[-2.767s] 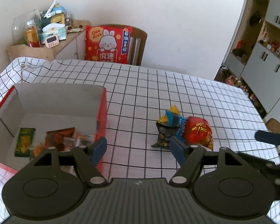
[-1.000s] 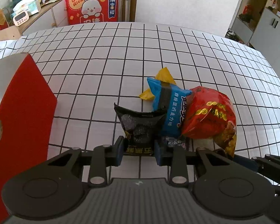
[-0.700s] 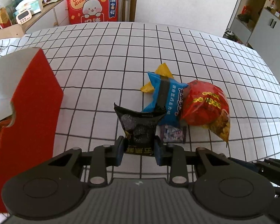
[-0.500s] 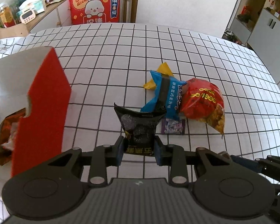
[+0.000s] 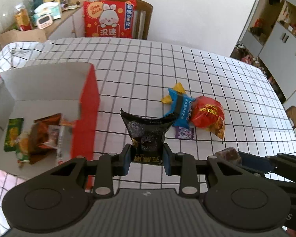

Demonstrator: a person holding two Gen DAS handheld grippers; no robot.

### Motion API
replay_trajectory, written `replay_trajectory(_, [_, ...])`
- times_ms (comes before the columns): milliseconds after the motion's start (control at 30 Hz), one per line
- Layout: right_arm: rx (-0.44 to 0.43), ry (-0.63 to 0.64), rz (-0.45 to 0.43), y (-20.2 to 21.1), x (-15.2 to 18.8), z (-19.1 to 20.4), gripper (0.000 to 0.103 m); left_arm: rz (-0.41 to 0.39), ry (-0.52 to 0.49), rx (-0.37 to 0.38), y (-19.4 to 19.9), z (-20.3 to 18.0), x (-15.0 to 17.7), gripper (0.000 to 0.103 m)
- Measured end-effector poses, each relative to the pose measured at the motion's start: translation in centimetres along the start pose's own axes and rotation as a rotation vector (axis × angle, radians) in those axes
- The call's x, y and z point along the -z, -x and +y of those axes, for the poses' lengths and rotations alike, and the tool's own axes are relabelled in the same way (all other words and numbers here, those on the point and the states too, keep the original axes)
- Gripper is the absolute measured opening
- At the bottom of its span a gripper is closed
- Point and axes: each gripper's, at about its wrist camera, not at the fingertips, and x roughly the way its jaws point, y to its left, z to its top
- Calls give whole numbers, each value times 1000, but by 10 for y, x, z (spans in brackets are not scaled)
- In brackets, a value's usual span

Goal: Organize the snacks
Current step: 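Carry the black chip bag and brown candy over the red box with both tools, then lower into the box and open both tools to release bag and candy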

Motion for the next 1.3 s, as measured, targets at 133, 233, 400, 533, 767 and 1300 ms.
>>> replay_trajectory(133, [-18, 26, -22, 5, -8, 19, 30, -19, 12, -15, 17, 14, -1, 31])
replay_trajectory(233, [-28, 46, -36, 7, -15, 33, 30, -38, 17, -24, 30, 25, -1, 31])
replay_trajectory(400, [-50, 81, -53, 6, -28, 60, 30, -66, 36, -43, 51, 47, -4, 31])
replay_trajectory(533, [-72, 112, -66, 3, -37, 83, 30, -84, 56, -63, 63, 68, -7, 32])
replay_trajectory(767, [-111, 163, -78, -7, -49, 123, 30, -101, 103, -101, 76, 110, -10, 32])
replay_trajectory(1300, [-91, 244, -5, -79, -60, 180, 30, -36, 173, -239, 55, 205, -18, 32])
